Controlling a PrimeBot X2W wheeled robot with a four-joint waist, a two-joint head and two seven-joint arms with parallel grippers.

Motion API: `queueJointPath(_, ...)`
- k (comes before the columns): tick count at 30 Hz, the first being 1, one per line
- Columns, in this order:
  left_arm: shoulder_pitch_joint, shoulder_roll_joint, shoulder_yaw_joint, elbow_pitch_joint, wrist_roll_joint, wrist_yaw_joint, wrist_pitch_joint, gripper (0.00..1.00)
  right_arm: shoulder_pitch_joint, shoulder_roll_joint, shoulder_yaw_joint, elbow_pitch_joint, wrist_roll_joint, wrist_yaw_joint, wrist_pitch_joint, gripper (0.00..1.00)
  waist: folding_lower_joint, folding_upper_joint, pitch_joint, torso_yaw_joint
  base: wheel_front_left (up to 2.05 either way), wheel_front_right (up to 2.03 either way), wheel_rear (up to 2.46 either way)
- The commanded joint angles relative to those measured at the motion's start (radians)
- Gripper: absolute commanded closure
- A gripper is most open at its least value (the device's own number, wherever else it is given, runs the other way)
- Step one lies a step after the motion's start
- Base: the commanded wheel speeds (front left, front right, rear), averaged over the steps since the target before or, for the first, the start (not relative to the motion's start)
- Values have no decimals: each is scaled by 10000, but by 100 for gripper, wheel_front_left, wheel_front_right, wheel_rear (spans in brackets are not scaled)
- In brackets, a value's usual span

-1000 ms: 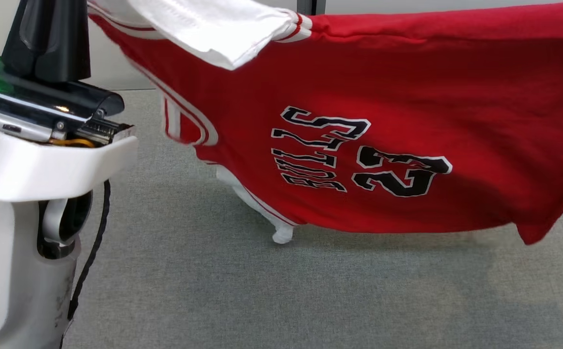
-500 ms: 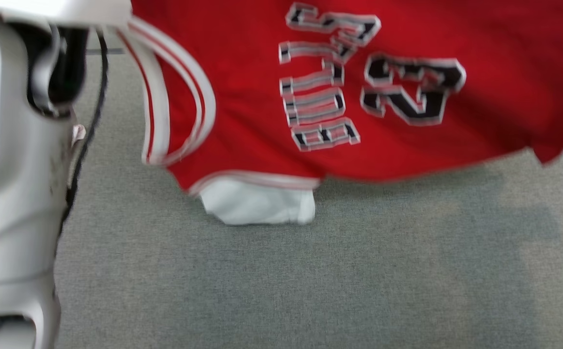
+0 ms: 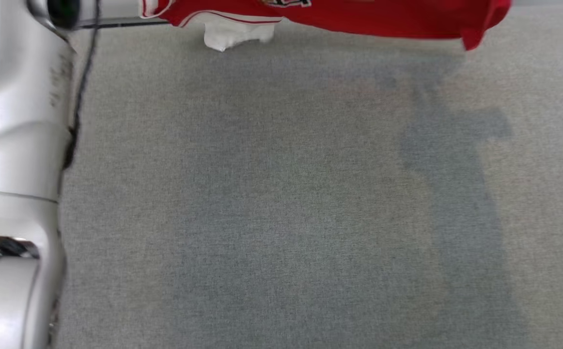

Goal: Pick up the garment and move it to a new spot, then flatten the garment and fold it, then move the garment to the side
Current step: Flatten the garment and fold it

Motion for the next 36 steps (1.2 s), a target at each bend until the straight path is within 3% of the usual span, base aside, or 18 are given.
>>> queueJointPath(1, 378, -170, 19, 642, -132, -43, -63, 100, 15, 170, 411, 813, 147, 0, -227, 100, 0, 0, 280, 131, 0, 0, 0)
queueJointPath(9, 2245, -698, 685, 2173, -738, -130, -81, 100, 837, 826, 1621, 3896, 1058, -1, -1172, 100, 0, 0, 1034, 271, 0, 0, 0)
queueJointPath(17, 3741, -678, 1350, 1711, -544, -129, -80, 100, 2055, 744, 2441, 4126, 1591, -1, -1567, 100, 0, 0, 885, 153, 0, 0, 0)
queueJointPath(21, 5168, -681, 1768, 836, -198, -134, -70, 100, 3447, 594, 2468, 3404, 1610, -1, -1597, 100, 0, 0, 424, 57, 0, 0, 0)
queueJointPath(28, 8469, -768, 2340, -1621, 381, -140, -72, 100, 6896, 449, 1726, 1077, 1560, -1, -1596, 100, 0, 0, -523, 55, 0, 0, 0)
queueJointPath(36, 12198, -827, 2397, -4281, 692, 70, -71, 100, 10277, 250, 967, -956, 1195, -1, -1598, 100, 0, 0, -1640, 155, 0, 0, 0)
